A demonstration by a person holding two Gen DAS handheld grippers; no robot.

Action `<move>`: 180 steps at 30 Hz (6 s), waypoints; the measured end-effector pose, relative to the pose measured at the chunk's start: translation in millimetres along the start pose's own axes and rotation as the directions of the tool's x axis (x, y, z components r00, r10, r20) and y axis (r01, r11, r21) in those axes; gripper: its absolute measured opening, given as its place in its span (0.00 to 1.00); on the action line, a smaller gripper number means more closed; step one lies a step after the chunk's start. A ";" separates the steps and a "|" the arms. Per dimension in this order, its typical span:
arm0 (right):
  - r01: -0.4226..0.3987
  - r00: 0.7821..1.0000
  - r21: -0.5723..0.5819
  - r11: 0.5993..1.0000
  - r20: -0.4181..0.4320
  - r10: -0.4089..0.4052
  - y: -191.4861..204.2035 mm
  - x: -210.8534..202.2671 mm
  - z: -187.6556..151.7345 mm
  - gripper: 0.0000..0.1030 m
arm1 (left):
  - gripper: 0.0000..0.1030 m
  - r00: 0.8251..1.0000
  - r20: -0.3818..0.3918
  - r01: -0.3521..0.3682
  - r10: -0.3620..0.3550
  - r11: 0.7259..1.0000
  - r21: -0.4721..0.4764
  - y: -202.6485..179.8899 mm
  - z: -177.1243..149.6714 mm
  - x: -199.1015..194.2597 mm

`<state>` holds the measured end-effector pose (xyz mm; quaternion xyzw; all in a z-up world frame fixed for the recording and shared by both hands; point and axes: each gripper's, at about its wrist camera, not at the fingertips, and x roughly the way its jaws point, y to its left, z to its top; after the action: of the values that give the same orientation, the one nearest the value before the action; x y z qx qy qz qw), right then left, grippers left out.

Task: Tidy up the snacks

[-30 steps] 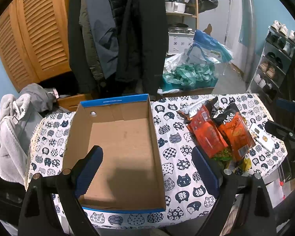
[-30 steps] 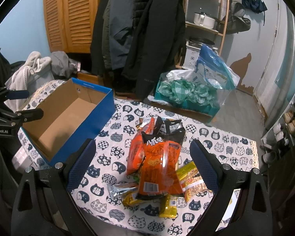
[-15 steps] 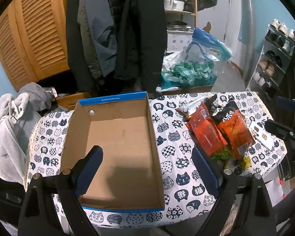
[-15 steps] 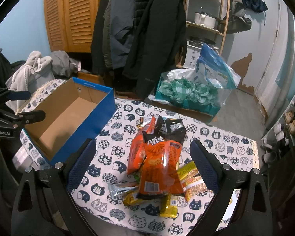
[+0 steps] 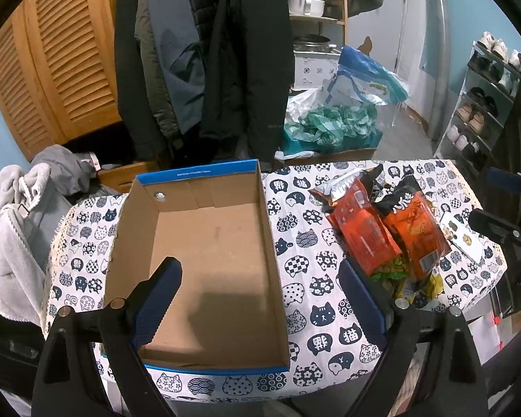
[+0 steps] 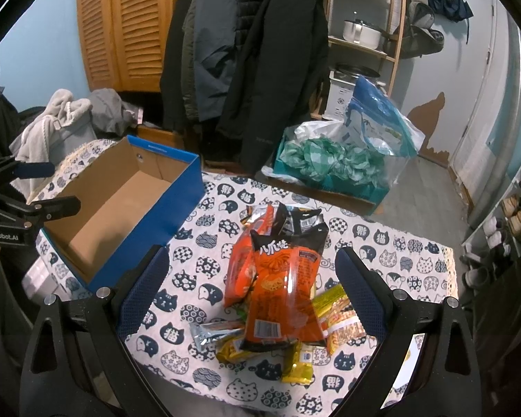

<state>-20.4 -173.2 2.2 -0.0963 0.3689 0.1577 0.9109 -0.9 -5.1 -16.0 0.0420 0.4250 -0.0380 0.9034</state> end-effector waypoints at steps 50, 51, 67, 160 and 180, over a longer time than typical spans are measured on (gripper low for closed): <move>0.071 0.929 0.116 0.991 -0.370 -0.023 -55.2 132.2 -42.5 0.93 | 0.90 0.961 -0.271 0.074 -0.058 0.996 0.053 -61.4 5.1 119.2; 0.073 0.928 0.116 0.991 -0.373 -0.024 -56.2 134.6 -43.1 0.93 | 0.90 0.959 -0.277 0.077 -0.059 0.996 0.053 -62.7 5.0 122.1; 0.000 0.935 0.143 0.990 -0.351 0.051 -66.2 143.2 -49.5 0.59 | 0.90 0.939 -0.323 0.121 -0.119 0.993 -0.014 -78.0 16.4 146.2; -0.196 0.956 0.046 0.980 -0.212 0.201 73.2 116.9 70.1 0.59 | 0.26 0.988 -0.152 -0.034 0.004 0.981 -0.193 90.5 8.2 86.1; -0.299 0.895 -0.010 0.954 -0.350 0.277 171.4 191.0 92.0 0.59 | 0.26 0.950 -0.313 -0.078 -0.010 0.960 -0.269 154.2 -40.7 135.1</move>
<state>106.7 54.7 -76.8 -0.0959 0.5277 0.2831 0.7951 69.9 148.1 -139.3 -0.0725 0.5623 0.0449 0.8226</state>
